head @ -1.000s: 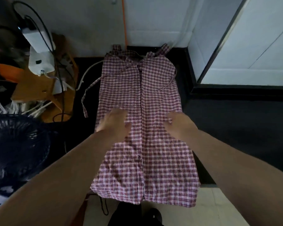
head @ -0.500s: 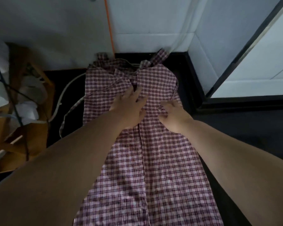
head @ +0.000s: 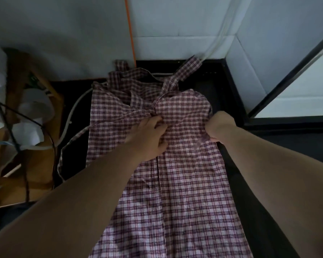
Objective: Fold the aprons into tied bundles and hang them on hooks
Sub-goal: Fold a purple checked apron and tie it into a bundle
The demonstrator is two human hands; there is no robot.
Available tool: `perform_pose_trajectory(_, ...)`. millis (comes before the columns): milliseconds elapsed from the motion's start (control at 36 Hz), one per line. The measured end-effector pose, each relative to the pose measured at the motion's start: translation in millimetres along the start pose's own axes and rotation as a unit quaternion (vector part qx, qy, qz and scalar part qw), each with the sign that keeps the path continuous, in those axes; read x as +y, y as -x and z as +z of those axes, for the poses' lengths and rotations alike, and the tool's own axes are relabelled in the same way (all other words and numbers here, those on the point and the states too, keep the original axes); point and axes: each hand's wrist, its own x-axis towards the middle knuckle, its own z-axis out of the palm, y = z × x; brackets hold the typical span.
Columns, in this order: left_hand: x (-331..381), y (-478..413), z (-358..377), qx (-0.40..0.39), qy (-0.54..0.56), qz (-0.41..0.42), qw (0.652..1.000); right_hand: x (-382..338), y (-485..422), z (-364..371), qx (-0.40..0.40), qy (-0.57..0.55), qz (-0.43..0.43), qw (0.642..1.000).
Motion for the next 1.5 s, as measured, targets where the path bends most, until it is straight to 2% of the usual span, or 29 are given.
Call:
perform_pose_trajectory(56, -0.4, -0.7, 3.6, -0.021, -0.014, -0.006, 1.000, -1.4, -5.8, -3.7, 0.050, -0.002, -0.008, 0.999)
perform_pose_trajectory(139, 1.2, 1.1, 4.3, -0.044, -0.032, -0.006, 0.998, -15.6, -10.8, -18.6, 0.125, -0.162, -0.017, 0.979)
perform_pose_trajectory(167, 1.2, 1.3, 3.9, -0.049, -0.034, -0.009, 0.998, -24.1, -9.8, -25.7, 0.139, -0.244, -0.023, 0.959)
perform_pose_trajectory(194, 1.4, 1.5, 3.1, -0.049, -0.034, -0.010, 0.998, -32.3, -7.1, -33.2, 0.152, -0.346, -0.033, 0.925)
perform_pose_trajectory(250, 2.1, 2.7, 2.0, -0.044, -0.034, -0.011, 0.998, -50.0, 7.5, -50.2, 0.190, -0.518, -0.063, 0.832)
perform_pose_trajectory(278, 3.1, 3.4, 1.2, -0.042, -0.034, -0.010, 0.998, -53.2, 13.0, -58.0, 0.226, -0.553, -0.075, 0.798)
perform_pose_trajectory(306, 4.2, 4.2, 0.4, -0.042, -0.035, -0.012, 0.998, -53.7, 17.9, -64.3, 0.275, -0.529, -0.093, 0.797)
perform_pose_trajectory(361, 5.3, 5.5, -1.1, -0.038, -0.036, -0.022, 0.998, -47.1, 23.3, -70.9, 0.335, -0.448, -0.115, 0.821)
perform_pose_trajectory(417, 2.6, 4.9, -1.9, -0.035, -0.038, -0.038, 0.998, -33.6, 23.7, -69.9, 0.357, -0.398, -0.111, 0.838)
perform_pose_trajectory(444, 1.1, 4.9, -2.8, -0.035, -0.039, -0.046, 0.998, -24.7, 21.8, -67.1, 0.359, -0.353, -0.096, 0.859)
perform_pose_trajectory(500, -2.9, 5.9, -5.8, -0.030, -0.036, -0.058, 0.997, -10.8, 18.9, -52.9, 0.295, -0.239, -0.021, 0.925)
perform_pose_trajectory(556, -5.2, 7.8, -9.3, 0.013, 0.019, -0.065, 0.998, -2.2, 24.1, -37.7, 0.183, -0.194, 0.056, 0.962)
perform_pose_trajectory(611, -9.7, 9.8, -12.5, 0.108, 0.093, -0.076, 0.987, 2.2, 29.5, -25.9, 0.155, -0.162, 0.061, 0.973)
perform_pose_trajectory(694, -21.4, 10.8, -18.1, 0.243, 0.131, -0.099, 0.956, -1.5, 26.0, -20.6, 0.194, -0.100, -0.019, 0.976)
perform_pose_trajectory(806, -44.8, 7.8, -27.6, 0.313, 0.151, -0.204, 0.915, -22.4, 12.0, -27.0, 0.271, -0.084, -0.163, 0.945)
perform_pose_trajectory(861, -56.1, 4.6, -31.2, 0.307, 0.178, -0.272, 0.895, -35.5, -2.7, -27.3, 0.248, -0.087, -0.227, 0.938)
perform_pose_trajectory(889, -62.2, 3.1, -31.6, 0.297, 0.184, -0.285, 0.892, -42.4, -10.5, -25.9, 0.209, -0.083, -0.239, 0.945)
perform_pose_trajectory(972, -76.6, -0.1, -30.9, 0.250, 0.176, -0.222, 0.926, -53.1, -28.3, -23.3, 0.049, -0.047, -0.242, 0.968)
perform_pose_trajectory(1028, -81.7, -1.8, -31.0, 0.216, 0.148, -0.165, 0.951, -56.5, -30.3, -23.9, -0.045, -0.016, -0.253, 0.966)
perform_pose_trajectory(1111, -80.7, -5.4, -33.3, 0.159, 0.073, -0.153, 0.973, -57.6, -28.1, -27.1, -0.101, 0.100, -0.253, 0.957)
perform_pose_trajectory(1222, -80.6, -6.9, -36.9, 0.115, 0.024, -0.184, 0.976, -59.5, -26.2, -34.1, -0.098, 0.216, -0.233, 0.943)
perform_pose_trajectory(1306, -80.4, -7.1, -40.5, 0.115, -0.008, -0.204, 0.972, -60.0, -27.2, -40.6, -0.083, 0.218, -0.229, 0.945)
perform_pose_trajectory(1361, -82.2, -9.7, -43.9, 0.114, -0.038, -0.219, 0.968, -59.2, -30.3, -45.7, -0.025, 0.187, -0.219, 0.957)
perform_pose_trajectory(1444, -85.7, -15.7, -46.9, 0.106, -0.066, -0.259, 0.958, -57.5, -31.3, -48.8, 0.106, 0.150, -0.177, 0.967)
perform_pose_trajectory(1500, -84.9, -20.6, -47.8, 0.120, -0.071, -0.290, 0.947, -56.9, -30.8, -46.3, 0.115, 0.136, -0.151, 0.972)
